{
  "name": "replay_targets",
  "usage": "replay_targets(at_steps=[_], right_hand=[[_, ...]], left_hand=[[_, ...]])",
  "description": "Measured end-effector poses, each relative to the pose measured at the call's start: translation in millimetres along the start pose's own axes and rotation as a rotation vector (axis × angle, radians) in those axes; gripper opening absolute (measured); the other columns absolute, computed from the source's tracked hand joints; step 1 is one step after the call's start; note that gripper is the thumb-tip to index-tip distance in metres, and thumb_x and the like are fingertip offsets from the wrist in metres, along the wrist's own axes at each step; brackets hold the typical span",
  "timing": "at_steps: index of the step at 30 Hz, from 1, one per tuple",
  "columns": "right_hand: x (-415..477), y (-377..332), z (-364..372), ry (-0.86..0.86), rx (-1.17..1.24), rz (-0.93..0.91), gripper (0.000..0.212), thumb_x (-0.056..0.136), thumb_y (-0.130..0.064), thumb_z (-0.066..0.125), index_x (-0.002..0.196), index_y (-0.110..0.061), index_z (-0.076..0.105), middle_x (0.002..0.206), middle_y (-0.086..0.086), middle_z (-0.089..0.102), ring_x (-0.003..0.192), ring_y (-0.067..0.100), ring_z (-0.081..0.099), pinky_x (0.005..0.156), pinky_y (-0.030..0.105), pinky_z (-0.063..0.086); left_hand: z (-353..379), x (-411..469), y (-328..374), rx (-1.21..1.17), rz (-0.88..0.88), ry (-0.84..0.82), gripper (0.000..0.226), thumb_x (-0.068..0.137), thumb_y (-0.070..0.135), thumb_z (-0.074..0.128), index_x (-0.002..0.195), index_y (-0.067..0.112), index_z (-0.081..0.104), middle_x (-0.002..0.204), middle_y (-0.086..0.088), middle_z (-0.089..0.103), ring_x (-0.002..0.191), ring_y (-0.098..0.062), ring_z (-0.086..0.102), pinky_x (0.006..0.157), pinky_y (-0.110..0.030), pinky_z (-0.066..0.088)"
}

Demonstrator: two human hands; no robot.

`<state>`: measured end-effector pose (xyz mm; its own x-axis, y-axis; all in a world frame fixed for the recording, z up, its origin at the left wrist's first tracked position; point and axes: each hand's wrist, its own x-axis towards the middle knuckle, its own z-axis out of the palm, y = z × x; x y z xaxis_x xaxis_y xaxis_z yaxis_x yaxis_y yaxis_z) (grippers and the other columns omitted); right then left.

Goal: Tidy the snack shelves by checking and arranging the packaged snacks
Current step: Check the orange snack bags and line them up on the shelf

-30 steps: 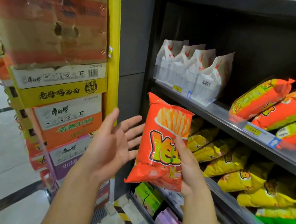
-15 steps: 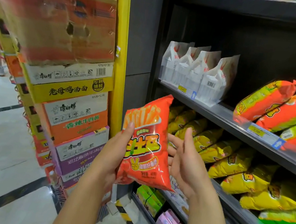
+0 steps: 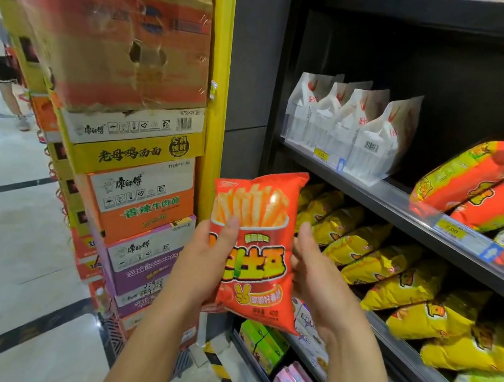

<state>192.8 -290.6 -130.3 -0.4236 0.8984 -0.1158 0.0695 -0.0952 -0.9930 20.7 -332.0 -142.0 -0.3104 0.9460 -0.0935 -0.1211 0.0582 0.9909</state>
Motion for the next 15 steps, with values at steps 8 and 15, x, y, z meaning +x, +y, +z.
replay_targets(at_steps=[8, 15], right_hand=[[-5, 9, -12, 0.049, 0.089, -0.165, 0.051, 0.079, -0.021, 0.088, 0.126, -0.018, 0.066, 0.113, 0.000, 0.080, 0.103, 0.018, 0.077, 0.078, 0.026, 0.061], [-8, 19, -31, 0.062, -0.020, -0.297, 0.057, 0.073, -0.009, 0.091, 0.125, -0.013, 0.067, 0.112, 0.002, 0.080, 0.108, 0.022, 0.075, 0.085, 0.030, 0.060]], left_hand=[[-1, -3, 1, 0.083, 0.221, -0.182, 0.066, 0.087, 0.052, 0.080, 0.143, 0.043, 0.046, 0.126, 0.016, 0.071, 0.116, -0.013, 0.072, 0.092, -0.049, 0.063], [-14, 4, -10, 0.072, 0.320, -0.367, 0.075, 0.069, 0.020, 0.091, 0.129, 0.050, 0.058, 0.129, 0.004, 0.069, 0.125, -0.019, 0.066, 0.097, -0.034, 0.058]])
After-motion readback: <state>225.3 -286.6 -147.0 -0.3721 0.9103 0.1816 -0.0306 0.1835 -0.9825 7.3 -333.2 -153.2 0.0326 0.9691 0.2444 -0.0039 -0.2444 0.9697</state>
